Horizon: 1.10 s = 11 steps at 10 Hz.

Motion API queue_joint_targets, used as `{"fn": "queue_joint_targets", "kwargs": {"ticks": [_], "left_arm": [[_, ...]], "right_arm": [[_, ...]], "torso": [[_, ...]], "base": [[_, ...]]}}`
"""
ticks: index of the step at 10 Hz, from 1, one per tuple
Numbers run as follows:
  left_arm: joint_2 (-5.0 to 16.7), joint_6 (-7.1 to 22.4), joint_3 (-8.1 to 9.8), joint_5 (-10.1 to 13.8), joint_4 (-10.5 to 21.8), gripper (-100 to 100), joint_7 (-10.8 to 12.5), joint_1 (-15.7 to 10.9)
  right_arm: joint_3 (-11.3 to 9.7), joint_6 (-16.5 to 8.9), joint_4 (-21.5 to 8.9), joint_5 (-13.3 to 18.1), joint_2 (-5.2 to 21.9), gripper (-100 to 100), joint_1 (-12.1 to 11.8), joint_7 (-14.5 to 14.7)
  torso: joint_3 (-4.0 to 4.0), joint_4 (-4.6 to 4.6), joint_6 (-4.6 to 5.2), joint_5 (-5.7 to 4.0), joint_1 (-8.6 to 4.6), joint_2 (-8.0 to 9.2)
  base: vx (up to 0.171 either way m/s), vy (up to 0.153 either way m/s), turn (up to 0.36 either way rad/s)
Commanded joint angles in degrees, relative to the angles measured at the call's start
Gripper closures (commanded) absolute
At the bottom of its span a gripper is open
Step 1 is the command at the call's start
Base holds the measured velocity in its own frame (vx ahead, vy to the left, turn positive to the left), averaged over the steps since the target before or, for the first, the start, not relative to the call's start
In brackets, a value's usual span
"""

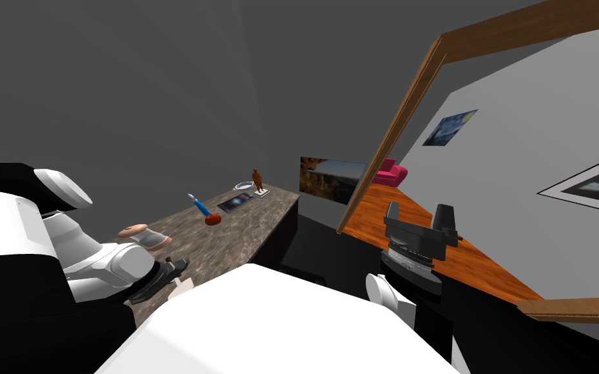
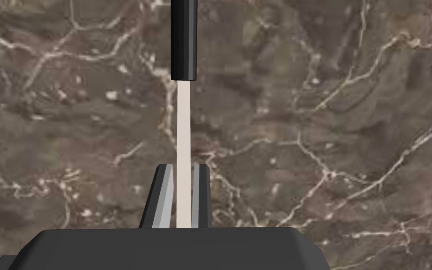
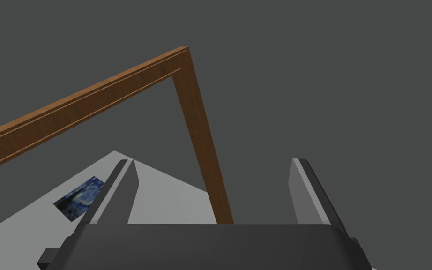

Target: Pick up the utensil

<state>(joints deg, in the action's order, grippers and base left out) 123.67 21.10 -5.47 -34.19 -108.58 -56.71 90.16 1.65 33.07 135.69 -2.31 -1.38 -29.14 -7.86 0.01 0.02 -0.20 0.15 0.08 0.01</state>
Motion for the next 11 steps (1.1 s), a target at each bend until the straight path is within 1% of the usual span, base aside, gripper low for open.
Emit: {"fn": "queue_joint_targets", "kwargs": {"ticks": [1,9,10,11], "left_arm": [[0.4,-1.5,-1.22,0.1,0.6,100,0.4,-2.1],[3.3,-11.2,-6.46,0.5,5.8,100,2.5,-13.7],[3.0,-10.3,-6.44,0.4,5.3,100,2.3,-13.1],[3.1,-10.6,-6.51,0.4,5.4,0,2.4,-13.3]], "right_arm": [[0.0,0.0,0.0,0.0,0.0,0,0.0,0.0],[0.0,0.0,0.0,0.0,0.0,0,0.0,0.0],[0.0,0.0,0.0,0.0,0.0,0,0.0,0.0],[0.0,0.0,0.0,0.0,0.0,0,0.0,0.0]], "torso": [[0.0,0.0,0.0,0.0,0.0,0.0],[0.12,0.04,-0.03,-0.04,-0.17,0.21],[0.11,0.04,-0.03,-0.05,-0.19,0.2],[0.08,0.02,-0.04,-0.03,-0.12,0.14]], "base": [[-0.004,-0.008,0.028],[-0.044,-0.037,0.035],[-0.02,-0.018,0.003],[0.0,0.0,0.0]]}}
